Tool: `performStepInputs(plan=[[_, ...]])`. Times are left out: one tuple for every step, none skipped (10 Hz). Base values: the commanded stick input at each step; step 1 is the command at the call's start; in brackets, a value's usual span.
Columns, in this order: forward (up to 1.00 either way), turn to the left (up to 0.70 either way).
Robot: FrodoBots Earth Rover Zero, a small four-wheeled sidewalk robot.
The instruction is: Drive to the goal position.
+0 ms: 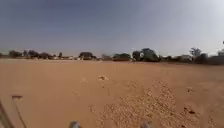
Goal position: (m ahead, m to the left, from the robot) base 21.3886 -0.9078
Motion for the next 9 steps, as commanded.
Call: performStepInputs(plan=[[0.7, 0.0], [0.7, 0.0], [0.7, 0.0], [0.7, 0.0], [0.7, 0.0], [0.7, 0.0], [0.7, 0.0], [0.7, 0.0], [0.7, 0.0]])
